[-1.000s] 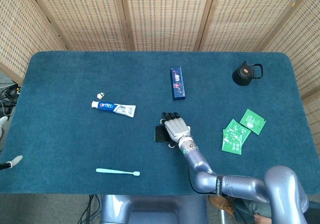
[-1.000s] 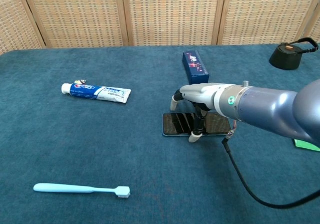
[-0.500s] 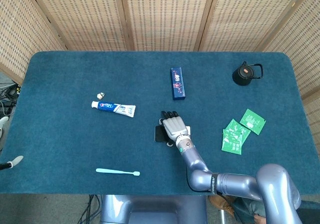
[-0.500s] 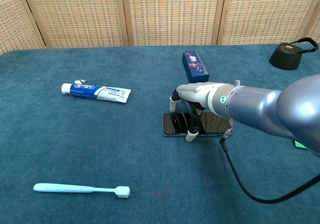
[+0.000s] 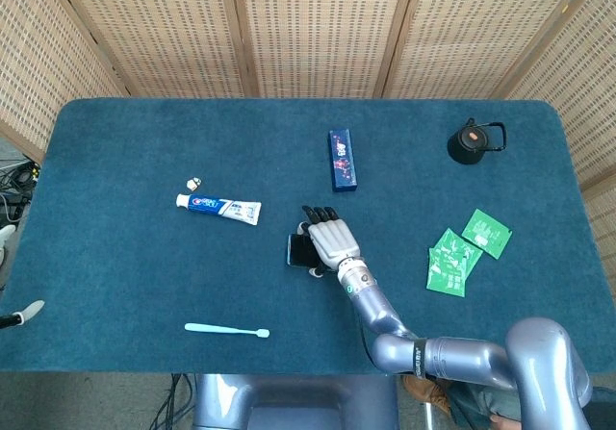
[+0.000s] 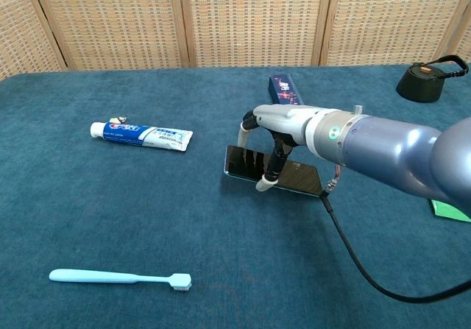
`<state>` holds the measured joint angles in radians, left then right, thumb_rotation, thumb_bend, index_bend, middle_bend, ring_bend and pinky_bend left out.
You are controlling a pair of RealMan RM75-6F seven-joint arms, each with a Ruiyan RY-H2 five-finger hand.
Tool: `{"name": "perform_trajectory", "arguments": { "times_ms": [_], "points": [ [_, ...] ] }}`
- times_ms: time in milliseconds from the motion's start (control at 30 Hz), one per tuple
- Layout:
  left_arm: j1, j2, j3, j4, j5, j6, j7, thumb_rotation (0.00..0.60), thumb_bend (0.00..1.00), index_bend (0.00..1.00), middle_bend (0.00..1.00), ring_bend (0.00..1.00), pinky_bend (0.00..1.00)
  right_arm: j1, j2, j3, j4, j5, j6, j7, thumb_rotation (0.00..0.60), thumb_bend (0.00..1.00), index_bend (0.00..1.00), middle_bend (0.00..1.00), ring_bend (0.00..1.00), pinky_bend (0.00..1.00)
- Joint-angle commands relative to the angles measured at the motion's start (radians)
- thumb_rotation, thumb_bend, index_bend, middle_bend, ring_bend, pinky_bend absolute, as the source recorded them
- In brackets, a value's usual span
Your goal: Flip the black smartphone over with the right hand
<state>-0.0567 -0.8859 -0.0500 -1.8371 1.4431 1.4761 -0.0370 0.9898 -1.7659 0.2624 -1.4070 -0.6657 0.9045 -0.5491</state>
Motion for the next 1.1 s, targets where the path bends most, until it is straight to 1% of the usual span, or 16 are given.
{"name": "perform_trajectory", "arguments": {
  "times_ms": [33, 200, 267, 300, 400, 467, 500, 633, 700, 833, 933, 1000, 1067, 1100],
  "points": [
    [0.0, 0.0, 0.002, 0.001, 0.003, 0.0, 0.0, 0.6, 0.0, 0.0, 0.0, 0.0, 0.0, -0.016, 0.025, 0.011, -0.038, -0.034, 0.002, 0.045, 0.6, 0.42, 0.71, 0.01, 0.0, 0.0],
    [0.001, 0.0, 0.004, 0.0, 0.01, 0.002, 0.0, 0.6, 0.0, 0.0, 0.0, 0.0, 0.0, -0.065, 0.08, 0.04, -0.098, -0.118, -0.033, 0.2, 0.6, 0.42, 0.7, 0.01, 0.0, 0.0],
    [0.002, 0.0, 0.005, -0.002, 0.014, 0.005, 0.001, 0.6, 0.0, 0.0, 0.0, 0.0, 0.0, -0.094, 0.1, 0.054, -0.114, -0.166, -0.041, 0.285, 0.6, 0.42, 0.7, 0.02, 0.0, 0.0],
    [0.003, 0.0, 0.007, -0.003, 0.019, 0.007, 0.003, 0.6, 0.0, 0.0, 0.0, 0.0, 0.0, -0.117, 0.115, 0.061, -0.12, -0.206, -0.043, 0.347, 0.6, 0.42, 0.7, 0.02, 0.0, 0.0],
    [0.004, -0.001, 0.01, -0.005, 0.027, 0.01, 0.007, 0.6, 0.0, 0.0, 0.0, 0.0, 0.0, -0.16, 0.142, 0.066, -0.126, -0.283, -0.046, 0.466, 0.6, 0.41, 0.7, 0.03, 0.0, 0.0],
    [0.005, -0.001, 0.012, -0.007, 0.032, 0.011, 0.01, 0.6, 0.0, 0.0, 0.0, 0.0, 0.0, -0.196, 0.164, 0.067, -0.13, -0.334, -0.053, 0.568, 0.6, 0.41, 0.69, 0.03, 0.0, 0.0],
    [0.005, -0.002, 0.013, -0.009, 0.035, 0.012, 0.011, 0.6, 0.0, 0.0, 0.0, 0.0, 0.0, -0.214, 0.176, 0.064, -0.127, -0.365, -0.055, 0.619, 0.6, 0.41, 0.69, 0.03, 0.0, 0.0],
    [0.005, -0.003, 0.016, -0.013, 0.043, 0.013, 0.018, 0.6, 0.0, 0.0, 0.0, 0.0, 0.0, -0.264, 0.202, 0.045, -0.09, -0.437, -0.052, 0.751, 0.6, 0.41, 0.67, 0.03, 0.0, 0.0],
    [0.005, -0.004, 0.019, -0.016, 0.05, 0.014, 0.023, 0.6, 0.0, 0.0, 0.0, 0.0, 0.0, -0.292, 0.211, 0.036, -0.05, -0.448, -0.068, 0.844, 0.6, 0.41, 0.67, 0.03, 0.0, 0.0],
    [0.006, -0.006, 0.021, -0.018, 0.053, 0.016, 0.03, 0.6, 0.0, 0.0, 0.0, 0.0, 0.0, -0.332, 0.222, 0.021, 0.031, -0.511, -0.103, 1.041, 0.6, 0.41, 0.64, 0.03, 0.0, 0.0],
    [0.005, -0.008, 0.021, -0.02, 0.053, 0.015, 0.036, 0.6, 0.0, 0.0, 0.0, 0.0, 0.0, -0.349, 0.225, 0.005, 0.084, -0.537, -0.121, 1.123, 0.6, 0.41, 0.58, 0.03, 0.0, 0.0],
    [0.004, -0.01, 0.023, -0.022, 0.055, 0.013, 0.044, 0.6, 0.0, 0.0, 0.0, 0.0, 0.0, -0.364, 0.228, -0.006, 0.138, -0.539, -0.142, 1.181, 0.6, 0.41, 0.48, 0.03, 0.0, 0.0],
    [0.004, -0.012, 0.024, -0.023, 0.056, 0.011, 0.049, 0.6, 0.0, 0.0, 0.0, 0.0, 0.0, -0.373, 0.228, -0.009, 0.174, -0.529, -0.152, 1.204, 0.6, 0.41, 0.32, 0.02, 0.0, 0.0],
    [0.003, -0.013, 0.025, -0.025, 0.056, 0.011, 0.054, 0.6, 0.0, 0.0, 0.0, 0.0, 0.0, -0.38, 0.227, -0.008, 0.202, -0.523, -0.159, 1.229, 0.6, 0.41, 0.27, 0.02, 0.0, 0.0]
  ]
}}
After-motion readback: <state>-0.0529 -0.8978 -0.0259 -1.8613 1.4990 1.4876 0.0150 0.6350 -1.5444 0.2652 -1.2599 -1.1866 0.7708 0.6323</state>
